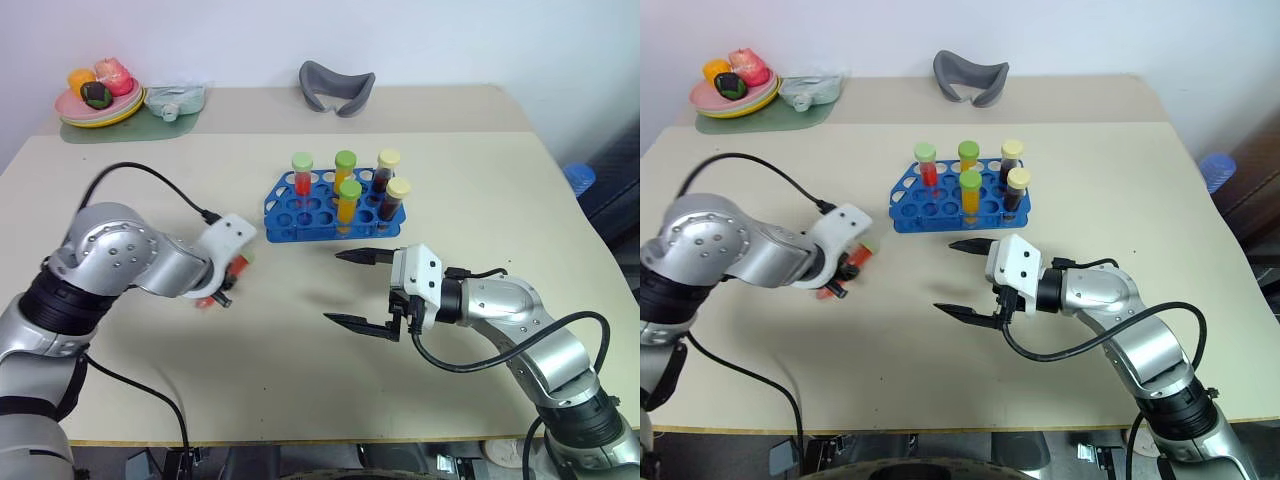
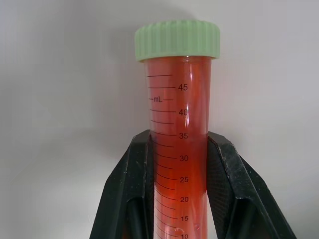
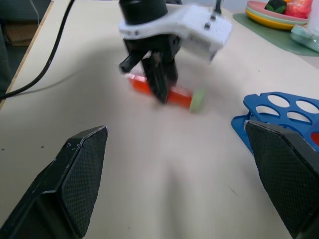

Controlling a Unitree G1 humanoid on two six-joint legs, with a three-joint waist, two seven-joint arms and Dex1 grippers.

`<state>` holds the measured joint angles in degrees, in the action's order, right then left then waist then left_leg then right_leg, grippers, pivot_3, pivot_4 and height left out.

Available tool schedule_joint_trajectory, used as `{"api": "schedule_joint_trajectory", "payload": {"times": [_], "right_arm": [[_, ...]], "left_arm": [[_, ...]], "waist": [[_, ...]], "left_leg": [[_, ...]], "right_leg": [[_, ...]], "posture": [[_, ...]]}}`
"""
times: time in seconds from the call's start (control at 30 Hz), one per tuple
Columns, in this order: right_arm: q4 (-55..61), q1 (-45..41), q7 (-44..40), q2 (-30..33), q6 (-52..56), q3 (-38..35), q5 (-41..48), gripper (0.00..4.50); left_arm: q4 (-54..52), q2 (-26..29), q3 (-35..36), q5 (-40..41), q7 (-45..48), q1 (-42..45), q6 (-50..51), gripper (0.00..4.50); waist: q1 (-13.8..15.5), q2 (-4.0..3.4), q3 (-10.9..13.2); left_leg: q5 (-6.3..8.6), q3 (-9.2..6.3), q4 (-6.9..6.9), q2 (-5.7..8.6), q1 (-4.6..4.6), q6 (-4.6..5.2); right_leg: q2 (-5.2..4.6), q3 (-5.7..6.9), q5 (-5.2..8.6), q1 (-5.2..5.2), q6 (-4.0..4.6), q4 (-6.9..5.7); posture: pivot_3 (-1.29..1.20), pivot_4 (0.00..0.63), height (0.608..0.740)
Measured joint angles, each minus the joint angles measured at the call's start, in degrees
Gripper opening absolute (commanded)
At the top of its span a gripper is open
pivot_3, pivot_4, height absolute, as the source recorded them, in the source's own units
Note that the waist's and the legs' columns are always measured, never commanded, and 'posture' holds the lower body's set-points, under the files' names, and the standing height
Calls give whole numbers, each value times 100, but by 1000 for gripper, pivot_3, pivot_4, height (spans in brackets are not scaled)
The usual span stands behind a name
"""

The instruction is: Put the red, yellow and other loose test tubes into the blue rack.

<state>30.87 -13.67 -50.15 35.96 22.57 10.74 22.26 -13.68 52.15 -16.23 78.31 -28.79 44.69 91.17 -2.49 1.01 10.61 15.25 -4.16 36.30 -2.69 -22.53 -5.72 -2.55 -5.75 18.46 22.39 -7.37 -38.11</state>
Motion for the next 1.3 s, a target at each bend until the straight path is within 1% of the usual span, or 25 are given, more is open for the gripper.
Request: {"api": "schedule_joint_trajectory", "payload": {"times": [0.07,0.1,0.13,0.2,0.23,0.27,0.3,0.33,0.4,0.47,0.57,0.6,0.73,0.83,0.93,1.07,1.3], "right_arm": [[-24,-2,15,-27,18,-51,67,4500],[-37,-7,25,-59,41,-85,122,4500],[-66,-5,33,-101,74,-139,183,4500],[-148,13,63,-119,138,-263,306,4500],[-177,25,77,-118,166,-312,343,4500],[-196,32,95,-125,207,-348,383,4500],[-204,39,134,-155,241,-382,401,4500],[-206,38,157,-193,254,-389,413,4500],[-207,52,232,-265,300,-396,465,4500],[-215,158,348,-341,321,-421,481,4500],[-325,306,563,-375,327,-454,418,4500],[-355,338,630,-389,327,-487,379,4500],[-390,490,795,-393,313,-678,368,4500],[-391,659,861,-392,284,-717,340,4500],[-391,724,918,-392,283,-744,325,4500],[-391,745,951,-392,270,-785,323,4500],[-391,807,972,-390,248,-802,321,4500]], "left_arm": [[-260,20,603,-309,429,-300,-523,820],[-435,17,943,-584,754,-556,-1056,820],[-629,32,1216,-1088,1134,-869,-1846,820],[-853,223,1492,-2308,1759,-1366,-3331,820],[-863,285,1595,-2715,1965,-1493,-3798,820],[-836,114,1855,-3045,2241,-1665,-4370,820],[-826,-339,2131,-3260,2527,-1815,-5020,820],[-835,-633,2209,-3340,2669,-1892,-5381,820],[-807,-1480,2221,-3643,2967,-2106,-6209,820],[-654,-2122,2107,-4038,3115,-2214,-6813,820],[-345,-2718,1850,-4646,3395,-2220,-7531,820],[-267,-2842,1729,-4839,3520,-2216,-7732,820],[76,-3062,1297,-5657,4080,-2195,-8580,820],[537,-3294,995,-6080,4496,-2179,-9104,820],[1090,-3531,860,-6280,4822,-2177,-9384,820],[1557,-3794,836,-6443,5096,-2167,-9840,820],[2206,-4105,953,-6639,5189,-1981,-10305,820]], "waist": [[9,1,1],[7,1,0],[-4,1,0],[-10,1,1],[-3,0,0],[10,-7,-4],[36,-11,-6],[66,-6,-8],[128,-1,-9],[163,3,-9],[167,3,-10],[153,3,-10],[131,1,-11],[137,0,-11],[128,0,-11],[138,1,-11],[138,1,-11]], "left_leg": [[-12,3,-2,1,-2,-22],[-15,4,-5,1,-2,-28],[-19,7,-8,-1,-1,-35],[-23,12,-12,-2,1,-41],[-23,13,-14,-2,2,-41],[-22,15,-13,0,4,-40],[-17,19,-12,0,3,-31],[-10,19,-7,1,1,-18],[-3,21,-2,1,-4,-7],[-1,19,0,0,-6,-3],[0,20,1,0,-7,-1],[1,20,2,0,-6,0],[1,20,-3,-1,3,1],[2,20,1,0,2,2],[2,19,0,-1,3,3],[3,19,1,-1,3,4],[3,19,1,-1,3,4]], "right_leg": [[-3,0,0,0,0,5],[-4,0,0,1,0,6],[-4,0,0,4,0,4],[-1,-2,-1,8,2,5],[-1,-2,-1,5,2,5],[-4,-2,0,2,2,8],[-7,-3,0,-4,2,13],[-9,-1,0,-7,1,15],[-10,-2,-1,-7,-1,20],[-8,-2,-1,-4,-1,19],[-8,-2,-2,-2,-1,16],[-7,-2,-2,-2,-1,16],[-3,-3,-2,-4,-1,12],[-5,-3,-2,-7,-1,13],[-2,-3,-2,-5,-1,10],[-3,-3,-2,-6,-1,11],[-3,-3,-2,-6,-1,10]], "posture": [[0,150,740],[0,150,740],[0,150,740],[0,150,740],[0,150,740],[0,150,740],[0,150,740],[0,150,740],[0,150,740],[0,150,740],[0,150,740],[0,150,740],[0,150,740],[0,150,740],[0,150,740],[0,150,740],[0,150,740]]}}
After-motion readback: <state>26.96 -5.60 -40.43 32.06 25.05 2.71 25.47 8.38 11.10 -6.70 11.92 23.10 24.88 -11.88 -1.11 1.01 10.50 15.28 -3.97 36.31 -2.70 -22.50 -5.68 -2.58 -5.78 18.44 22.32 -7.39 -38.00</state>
